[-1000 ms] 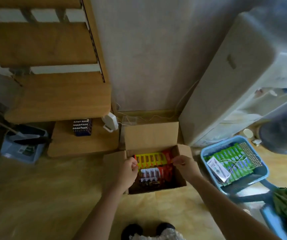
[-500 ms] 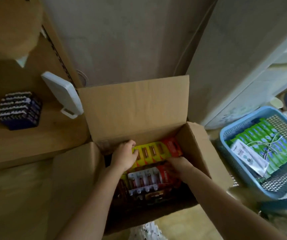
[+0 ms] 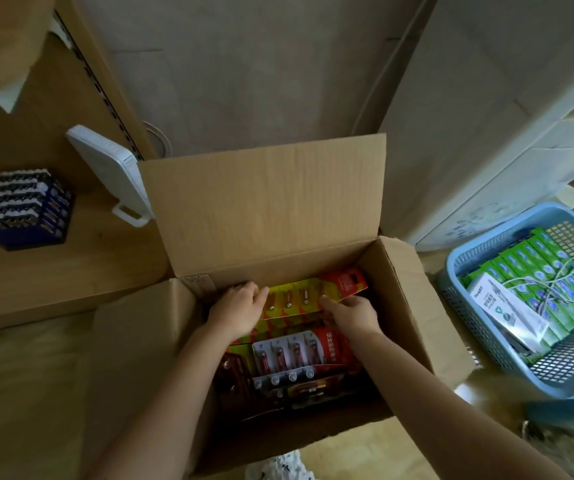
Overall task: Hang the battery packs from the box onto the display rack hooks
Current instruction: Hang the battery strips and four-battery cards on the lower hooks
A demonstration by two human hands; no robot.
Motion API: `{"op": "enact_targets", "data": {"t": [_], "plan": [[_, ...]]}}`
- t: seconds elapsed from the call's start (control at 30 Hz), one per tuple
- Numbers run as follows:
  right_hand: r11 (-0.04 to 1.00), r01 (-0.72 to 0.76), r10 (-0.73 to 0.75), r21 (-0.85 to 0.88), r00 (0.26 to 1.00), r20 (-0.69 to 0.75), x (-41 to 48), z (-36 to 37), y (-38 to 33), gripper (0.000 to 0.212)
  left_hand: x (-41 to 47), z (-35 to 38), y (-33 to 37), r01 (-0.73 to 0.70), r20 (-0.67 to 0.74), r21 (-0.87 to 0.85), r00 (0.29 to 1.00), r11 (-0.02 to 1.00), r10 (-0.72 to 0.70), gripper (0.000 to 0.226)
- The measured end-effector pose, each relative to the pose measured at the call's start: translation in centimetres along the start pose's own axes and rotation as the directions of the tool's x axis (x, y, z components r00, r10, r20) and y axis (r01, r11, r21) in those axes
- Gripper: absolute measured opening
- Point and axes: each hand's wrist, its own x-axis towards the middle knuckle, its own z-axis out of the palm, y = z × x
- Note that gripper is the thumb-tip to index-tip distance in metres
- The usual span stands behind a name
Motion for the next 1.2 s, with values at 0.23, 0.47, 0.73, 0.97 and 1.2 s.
{"op": "enact_targets", "data": {"t": [0.23, 0.47, 0.73, 0.97, 1.2], "plan": [[0.955, 0.288, -0.281, -0.076, 0.956, 0.088, -7.4, -5.0, 0.8, 0.008, 1.3, 1.6, 0.9, -0.032, 0.130, 0.077, 0.991, 0.997, 0.022, 0.043], [0.771, 0.475, -0.529, -0.423, 0.848, -0.013, -10.3, -9.6, -0.1, 0.029, 1.4, 3.0, 2.4, -0.077, 0.177, 0.325, 0.984, 0.943, 0.019, 0.062], [0.767, 0.535, -0.599, -0.354, 0.795, -0.096, -10.4, -12.6, 0.4, 0.015, 0.8, 2.8, 2.8, -0.096, 0.149, 0.399, 0.988, 0.912, 0.039, 0.075], [0.558, 0.614, -0.750, -0.558, 0.661, -0.023, -9.9, -12.2, 0.4, 0.034, -0.1, 2.0, 3.5, -0.100, 0.084, 0.329, 0.993, 0.939, 0.077, 0.063], [0.282, 0.679, -0.901, -0.678, 0.430, 0.056, -10.9, -11.0, -3.6, 0.032, -3.3, -2.2, 2.9, -0.087, 0.258, -0.378, 0.946, 0.922, 0.195, 0.018]]}}
